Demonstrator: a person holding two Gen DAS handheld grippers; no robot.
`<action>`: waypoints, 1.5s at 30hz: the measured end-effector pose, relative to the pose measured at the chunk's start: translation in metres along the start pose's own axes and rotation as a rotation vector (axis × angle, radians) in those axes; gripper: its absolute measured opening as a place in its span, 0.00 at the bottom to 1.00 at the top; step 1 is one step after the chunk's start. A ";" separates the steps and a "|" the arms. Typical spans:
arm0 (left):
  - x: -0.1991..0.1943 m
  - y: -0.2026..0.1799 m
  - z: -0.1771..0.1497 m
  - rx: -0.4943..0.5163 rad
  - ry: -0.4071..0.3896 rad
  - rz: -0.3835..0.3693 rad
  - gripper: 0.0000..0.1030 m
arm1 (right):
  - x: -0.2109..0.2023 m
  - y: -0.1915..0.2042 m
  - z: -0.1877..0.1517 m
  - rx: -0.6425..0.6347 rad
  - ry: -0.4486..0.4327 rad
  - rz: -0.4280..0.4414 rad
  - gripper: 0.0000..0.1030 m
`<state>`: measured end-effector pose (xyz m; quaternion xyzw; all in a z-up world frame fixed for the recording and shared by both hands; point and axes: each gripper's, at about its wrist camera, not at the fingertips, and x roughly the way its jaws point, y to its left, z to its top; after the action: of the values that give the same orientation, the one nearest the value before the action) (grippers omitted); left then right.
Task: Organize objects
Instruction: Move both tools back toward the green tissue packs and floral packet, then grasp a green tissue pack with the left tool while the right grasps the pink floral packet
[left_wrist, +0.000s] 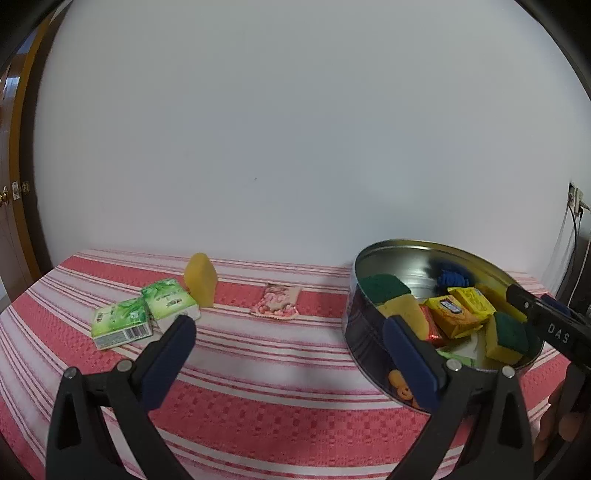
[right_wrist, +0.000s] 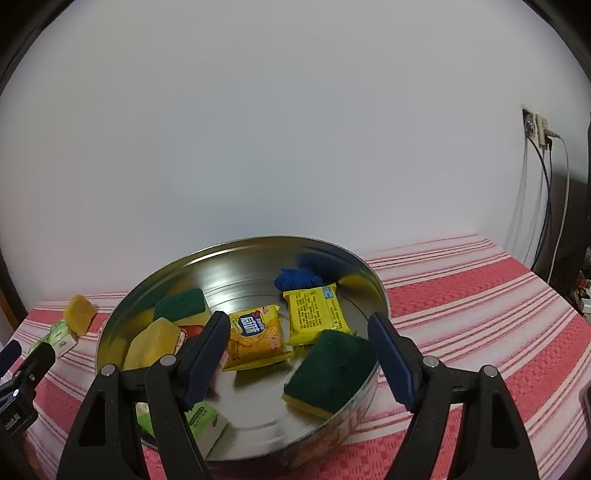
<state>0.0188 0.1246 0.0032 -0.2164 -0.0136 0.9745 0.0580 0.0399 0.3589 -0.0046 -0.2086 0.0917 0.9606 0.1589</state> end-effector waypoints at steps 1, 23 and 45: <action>-0.001 0.002 -0.001 -0.001 0.000 -0.001 1.00 | -0.003 0.002 -0.001 -0.006 -0.008 -0.005 0.77; 0.003 0.069 -0.001 -0.013 0.047 0.070 1.00 | -0.041 0.083 -0.026 -0.078 -0.043 0.069 0.77; 0.050 0.189 0.003 -0.177 0.217 0.186 0.99 | -0.007 0.211 -0.041 -0.145 0.091 0.225 0.77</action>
<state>-0.0472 -0.0567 -0.0248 -0.3249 -0.0730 0.9415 -0.0508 -0.0113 0.1506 -0.0155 -0.2514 0.0518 0.9660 0.0305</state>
